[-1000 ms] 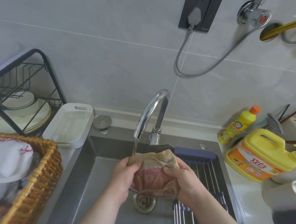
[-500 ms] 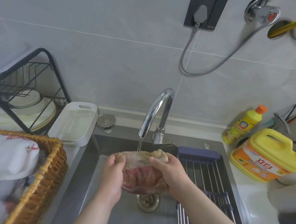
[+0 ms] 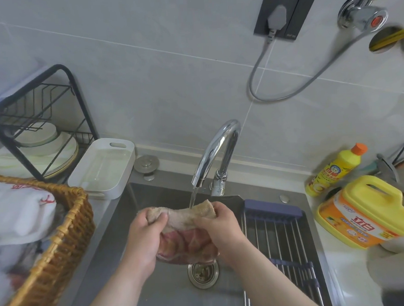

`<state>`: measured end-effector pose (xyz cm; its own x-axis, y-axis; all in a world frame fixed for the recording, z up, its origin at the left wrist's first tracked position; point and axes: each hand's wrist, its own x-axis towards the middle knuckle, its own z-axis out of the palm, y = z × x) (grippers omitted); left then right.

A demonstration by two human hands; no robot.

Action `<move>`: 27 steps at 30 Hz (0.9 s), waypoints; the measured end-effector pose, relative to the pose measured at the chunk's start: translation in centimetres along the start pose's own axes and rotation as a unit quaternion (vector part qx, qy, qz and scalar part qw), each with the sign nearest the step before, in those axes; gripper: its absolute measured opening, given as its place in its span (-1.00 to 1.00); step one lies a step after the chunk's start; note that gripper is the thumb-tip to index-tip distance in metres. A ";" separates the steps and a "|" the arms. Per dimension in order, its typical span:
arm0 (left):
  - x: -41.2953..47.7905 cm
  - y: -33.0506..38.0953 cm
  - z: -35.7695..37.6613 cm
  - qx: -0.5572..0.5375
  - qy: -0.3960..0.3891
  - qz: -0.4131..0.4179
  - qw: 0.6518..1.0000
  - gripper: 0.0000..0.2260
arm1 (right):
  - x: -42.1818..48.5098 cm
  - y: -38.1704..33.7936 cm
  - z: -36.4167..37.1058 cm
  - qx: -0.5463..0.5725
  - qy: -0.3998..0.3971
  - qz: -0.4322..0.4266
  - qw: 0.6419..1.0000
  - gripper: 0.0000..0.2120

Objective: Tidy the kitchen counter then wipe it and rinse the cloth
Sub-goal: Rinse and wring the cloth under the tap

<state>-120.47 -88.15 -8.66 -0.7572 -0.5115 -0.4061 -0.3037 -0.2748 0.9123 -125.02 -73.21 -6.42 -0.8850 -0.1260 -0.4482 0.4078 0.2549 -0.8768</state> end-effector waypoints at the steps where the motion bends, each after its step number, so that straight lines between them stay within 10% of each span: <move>1: -0.1 0.0 0.0 0.017 -0.008 0.012 1.000 -0.99 | -0.1 -0.1 -0.1 -0.025 0.001 -0.007 1.000 -0.77; 11: -0.2 0.2 0.4 0.087 0.053 0.069 0.992 -0.88 | 1.5 0.4 1.6 -0.048 0.109 -0.041 0.992 -0.67; 21: 0.0 0.9 -0.3 0.105 0.097 0.070 0.987 -0.58 | 1.2 0.9 2.4 -0.025 0.002 -0.025 0.999 -0.86; 27: 0.7 0.1 -1.4 0.096 0.097 0.059 0.989 -0.41 | 1.3 0.3 3.1 0.090 0.070 0.081 0.990 -0.48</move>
<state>-120.23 -89.67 -8.88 -0.6741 -0.6830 -0.2813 -0.3385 -0.0529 0.9395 -125.39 -76.32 -7.79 -0.8215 0.0396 -0.5688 0.5699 0.0840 -0.8174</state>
